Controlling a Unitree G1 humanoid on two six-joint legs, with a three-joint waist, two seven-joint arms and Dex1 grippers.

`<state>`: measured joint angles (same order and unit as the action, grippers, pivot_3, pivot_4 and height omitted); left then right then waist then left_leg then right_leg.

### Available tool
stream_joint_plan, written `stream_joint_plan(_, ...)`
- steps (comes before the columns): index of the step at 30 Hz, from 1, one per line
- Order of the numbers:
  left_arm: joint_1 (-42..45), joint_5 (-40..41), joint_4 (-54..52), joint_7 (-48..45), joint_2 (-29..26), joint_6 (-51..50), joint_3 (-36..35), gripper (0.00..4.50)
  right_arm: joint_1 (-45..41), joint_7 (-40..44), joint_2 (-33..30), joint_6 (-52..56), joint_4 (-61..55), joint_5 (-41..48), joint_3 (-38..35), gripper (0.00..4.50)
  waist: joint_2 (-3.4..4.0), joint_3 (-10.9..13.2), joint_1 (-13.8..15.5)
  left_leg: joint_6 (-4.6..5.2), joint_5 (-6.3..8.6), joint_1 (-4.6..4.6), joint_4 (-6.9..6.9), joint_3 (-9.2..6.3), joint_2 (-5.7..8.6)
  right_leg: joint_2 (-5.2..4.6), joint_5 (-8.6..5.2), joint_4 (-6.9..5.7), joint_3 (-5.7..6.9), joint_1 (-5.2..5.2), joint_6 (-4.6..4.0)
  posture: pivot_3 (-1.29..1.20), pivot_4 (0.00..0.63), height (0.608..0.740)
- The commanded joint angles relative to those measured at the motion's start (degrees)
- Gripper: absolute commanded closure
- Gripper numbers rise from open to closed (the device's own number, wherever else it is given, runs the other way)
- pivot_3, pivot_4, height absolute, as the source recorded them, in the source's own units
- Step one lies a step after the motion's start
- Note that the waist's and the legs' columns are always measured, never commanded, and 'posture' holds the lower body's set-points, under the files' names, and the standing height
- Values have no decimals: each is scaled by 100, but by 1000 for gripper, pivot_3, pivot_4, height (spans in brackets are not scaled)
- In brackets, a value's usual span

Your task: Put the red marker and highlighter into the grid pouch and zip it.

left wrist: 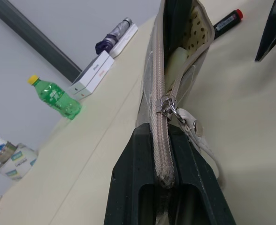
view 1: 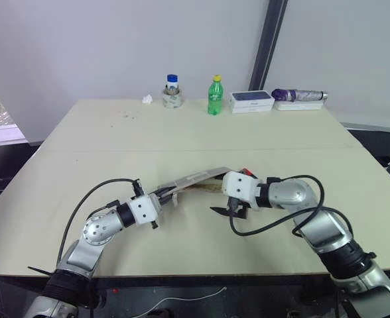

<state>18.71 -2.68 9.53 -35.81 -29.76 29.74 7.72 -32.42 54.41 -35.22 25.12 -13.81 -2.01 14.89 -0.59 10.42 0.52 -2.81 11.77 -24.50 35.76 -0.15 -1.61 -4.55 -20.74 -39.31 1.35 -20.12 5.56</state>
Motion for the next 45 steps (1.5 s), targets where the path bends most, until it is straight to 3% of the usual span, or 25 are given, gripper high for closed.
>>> stream_joint_plan(1, 87, 128, -63, 60, -13, 124, -176, 4500, 81, 105, 113, 547, -773, 883, -628, 61, 0, 0, 0, 0, 0, 0, 0, -1, -1, 0, 0, 0, 0, 1, 0, 0, 150, 740)
stream_joint_plan(5, 66, 127, -57, 88, -8, 185, -201, 4500, 476, 88, 162, 967, -1208, 1810, -1387, 61, 0, 0, 17, 1, 0, 0, 1, -1, -2, -1, 0, 3, 3, 7, 0, 0, 150, 740)
stream_joint_plan(11, -72, 220, -108, 128, 15, 164, -266, 4500, 1061, -414, 156, 992, -1109, 2335, -2362, 61, 0, 0, 11, 2, 2, 1, 5, -1, -6, -1, 0, 4, 5, 11, 0, 0, 150, 740)
stream_joint_plan(16, -104, 159, -129, 89, 44, 266, -163, 4500, 1127, -1268, -388, 444, 45, 966, -1911, 61, 0, 0, 5, 3, 2, 2, 6, 4, 2, -1, 0, 3, 4, 10, 0, 0, 150, 740)
stream_joint_plan(29, -180, 24, -251, 168, 2, 241, -153, 4500, 596, -1969, 177, 978, 1740, 1066, -1888, 61, 1, 0, -13, 2, 1, 1, -1, 16, -2, -1, 0, 3, 0, 4, 0, 0, 150, 740)
stream_joint_plan(32, -184, -44, -296, 229, 3, 226, -142, 4500, 622, -1999, 206, 1297, 1797, 1184, -1939, 936, 1, 0, -2, 3, 2, 1, -2, 17, -3, -1, 0, 5, -1, 5, 0, 0, 150, 740)
stream_joint_plan(38, -177, -76, -322, 252, 23, 203, -106, 4500, 352, -2113, 215, 1640, 1752, 1504, -2268, 4087, 1, 1, -7, 3, 2, 1, -2, 17, -3, -1, 0, 4, -1, 4, 0, 0, 150, 740)
stream_joint_plan(45, -55, -127, -223, 238, 73, 206, -33, 4500, 250, -1361, 310, 1187, 689, 2504, -2581, 4126, 3, 2, -8, 3, 2, 0, -5, 17, -3, -1, 0, 5, -2, 1, 0, 0, 150, 740)
